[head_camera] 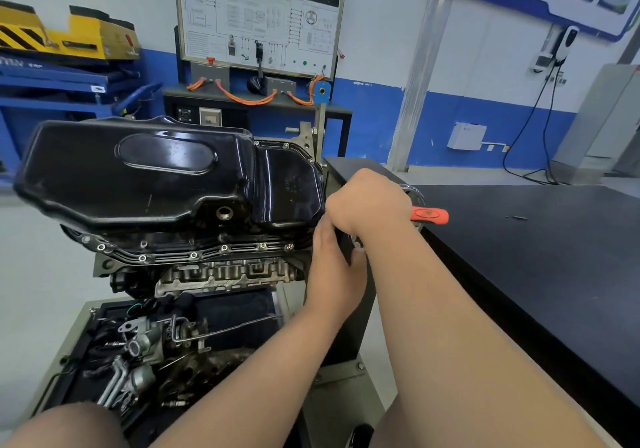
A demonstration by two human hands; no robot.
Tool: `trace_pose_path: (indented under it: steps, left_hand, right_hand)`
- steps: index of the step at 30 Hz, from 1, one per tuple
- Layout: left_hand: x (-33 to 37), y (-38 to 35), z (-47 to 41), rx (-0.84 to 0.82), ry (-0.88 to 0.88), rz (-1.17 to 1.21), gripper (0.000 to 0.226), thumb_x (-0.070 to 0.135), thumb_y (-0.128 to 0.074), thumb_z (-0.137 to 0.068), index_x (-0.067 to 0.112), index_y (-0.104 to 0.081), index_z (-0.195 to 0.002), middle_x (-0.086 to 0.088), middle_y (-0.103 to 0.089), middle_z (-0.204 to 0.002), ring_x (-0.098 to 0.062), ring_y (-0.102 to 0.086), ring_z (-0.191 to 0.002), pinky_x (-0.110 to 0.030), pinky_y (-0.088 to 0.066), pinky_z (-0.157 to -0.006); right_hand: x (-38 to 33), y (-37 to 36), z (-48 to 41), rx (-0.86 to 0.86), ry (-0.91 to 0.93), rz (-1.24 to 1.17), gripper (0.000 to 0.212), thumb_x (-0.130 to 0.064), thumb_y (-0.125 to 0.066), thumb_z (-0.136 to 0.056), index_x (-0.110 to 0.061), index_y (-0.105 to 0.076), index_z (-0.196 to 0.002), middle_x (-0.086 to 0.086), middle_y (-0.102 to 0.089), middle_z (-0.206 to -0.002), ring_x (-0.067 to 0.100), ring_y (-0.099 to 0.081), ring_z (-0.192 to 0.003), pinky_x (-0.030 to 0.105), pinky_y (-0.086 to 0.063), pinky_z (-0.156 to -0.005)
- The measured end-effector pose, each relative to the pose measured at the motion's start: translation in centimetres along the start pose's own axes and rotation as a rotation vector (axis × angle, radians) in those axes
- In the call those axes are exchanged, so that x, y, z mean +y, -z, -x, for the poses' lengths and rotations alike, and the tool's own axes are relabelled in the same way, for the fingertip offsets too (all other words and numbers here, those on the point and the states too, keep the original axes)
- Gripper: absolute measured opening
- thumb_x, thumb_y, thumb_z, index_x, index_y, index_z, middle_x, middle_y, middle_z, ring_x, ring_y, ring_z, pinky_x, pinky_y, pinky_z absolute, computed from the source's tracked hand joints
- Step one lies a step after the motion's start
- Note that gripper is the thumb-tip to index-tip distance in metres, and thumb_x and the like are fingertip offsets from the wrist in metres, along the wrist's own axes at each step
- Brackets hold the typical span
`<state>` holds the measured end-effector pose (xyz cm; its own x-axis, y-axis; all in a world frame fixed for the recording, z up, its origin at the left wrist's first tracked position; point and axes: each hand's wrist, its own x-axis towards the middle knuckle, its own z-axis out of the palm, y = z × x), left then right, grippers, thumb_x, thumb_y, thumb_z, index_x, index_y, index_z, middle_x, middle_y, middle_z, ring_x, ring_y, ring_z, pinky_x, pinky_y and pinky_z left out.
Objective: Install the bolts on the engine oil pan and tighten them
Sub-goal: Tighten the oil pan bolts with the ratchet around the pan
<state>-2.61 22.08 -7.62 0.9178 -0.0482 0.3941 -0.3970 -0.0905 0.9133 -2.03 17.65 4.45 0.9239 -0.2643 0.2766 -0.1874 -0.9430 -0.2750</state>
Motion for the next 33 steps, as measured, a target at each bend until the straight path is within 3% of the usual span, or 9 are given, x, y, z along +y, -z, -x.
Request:
trace_pose_path:
  steps: [2, 6, 8, 11, 13, 18, 22, 28, 33]
  left_hand:
    - [0.2, 0.2, 0.6, -0.004, 0.082, 0.085, 0.066, 0.041, -0.041, -0.084, 0.013, -0.035, -0.144, -0.006, -0.043, -0.144, -0.023, -0.045, -0.129, -0.039, -0.042, -0.104]
    - [1.1, 0.0, 1.6, -0.045, 0.337, 0.212, 0.034, 0.008, -0.046, -0.095, 0.012, -0.05, -0.128, -0.011, -0.063, -0.118, -0.022, -0.062, -0.1, -0.033, -0.048, -0.09]
    - [1.6, 0.1, 2.7, -0.118, 0.542, 0.363, 0.021, 0.018, -0.049, -0.096, 0.017, -0.057, -0.116, -0.006, -0.069, -0.106, -0.019, -0.065, -0.082, -0.035, -0.049, -0.082]
    - [2.1, 1.4, 3.6, -0.248, 0.686, 0.378, 0.017, 0.029, -0.049, -0.098, 0.021, -0.059, -0.109, -0.002, -0.072, -0.097, -0.016, -0.067, -0.076, -0.035, -0.052, -0.079]
    - [2.2, 2.5, 3.4, -0.292, 0.708, 0.353, 0.022, 0.032, -0.045, -0.1, 0.019, -0.06, -0.109, 0.0, -0.072, -0.093, -0.016, -0.066, -0.074, -0.032, -0.052, -0.076]
    - [1.6, 4.1, 0.7, -0.338, 0.72, 0.377, 0.036, 0.039, -0.03, -0.104, 0.016, -0.057, -0.112, -0.001, -0.07, -0.095, -0.018, -0.064, -0.073, -0.032, -0.049, -0.074]
    - [-0.2, 4.7, -1.2, -0.242, 0.688, 0.676, 0.036, 0.035, -0.029, -0.104, 0.016, -0.057, -0.119, -0.001, -0.068, -0.097, -0.017, -0.062, -0.074, -0.035, -0.049, -0.076]
    - [-2.4, 4.1, -2.1, -0.162, 0.687, 1.068, 0.027, 0.014, -0.035, -0.096, 0.011, -0.06, -0.107, -0.008, -0.07, -0.093, -0.022, -0.062, -0.077, -0.037, -0.048, -0.077]
    - [-2.1, 3.5, -1.3, -0.121, 0.693, 1.26, 0.022, 0.018, -0.039, -0.094, 0.014, -0.06, -0.09, -0.007, -0.068, -0.086, -0.02, -0.063, -0.07, -0.033, -0.049, -0.069]
  right_hand:
    - [-0.2, -0.2, 0.1, 0.03, -0.017, -0.01, 0.012, -0.025, -0.053, -0.075, -0.016, -0.054, -0.067, 0.001, -0.057, -0.064, 0.017, -0.054, -0.056, 0.024, -0.033, -0.046]
    - [0.7, 0.2, -0.1, 0.003, 0.059, -0.01, 0.012, -0.025, -0.052, -0.075, -0.016, -0.057, -0.07, 0.001, -0.058, -0.066, 0.017, -0.052, -0.057, 0.024, -0.033, -0.048]
    - [1.6, 0.9, -0.2, -0.07, 0.14, 0.02, 0.017, -0.03, -0.054, -0.08, -0.016, -0.063, -0.082, 0.001, -0.062, -0.073, 0.019, -0.057, -0.066, 0.028, -0.044, -0.056]
    - [2.9, 2.4, -0.2, -0.038, 0.221, 0.054, 0.015, -0.031, -0.056, -0.082, -0.02, -0.066, -0.085, -0.001, -0.066, -0.078, 0.019, -0.061, -0.072, 0.033, -0.053, -0.067]
    - [3.5, 3.5, -0.1, 0.023, 0.263, 0.054, 0.008, -0.03, -0.057, -0.082, -0.026, -0.061, -0.077, -0.007, -0.062, -0.069, 0.012, -0.058, -0.064, 0.027, -0.048, -0.057]
    - [2.4, 4.0, 1.2, -0.006, 0.298, -0.028, 0.013, -0.03, -0.056, -0.083, -0.032, -0.054, -0.07, -0.011, -0.059, -0.069, 0.007, -0.055, -0.064, 0.025, -0.044, -0.055]
    - [0.5, 1.9, 3.0, -0.021, 0.306, -0.075, 0.014, -0.03, -0.055, -0.083, -0.033, -0.054, -0.07, -0.013, -0.057, -0.071, 0.005, -0.053, -0.064, 0.023, -0.036, -0.051]
    - [0.3, -0.4, 4.6, 0.057, 0.208, -0.055, 0.009, -0.031, -0.054, -0.082, -0.031, -0.061, -0.076, -0.012, -0.057, -0.073, 0.007, -0.053, -0.066, 0.024, -0.042, -0.056]
    - [0.6, -1.3, 5.6, 0.113, 0.089, -0.136, 0.01, -0.032, -0.055, -0.077, -0.028, -0.063, -0.072, -0.012, -0.062, -0.069, 0.004, -0.054, -0.062, 0.024, -0.042, -0.055]
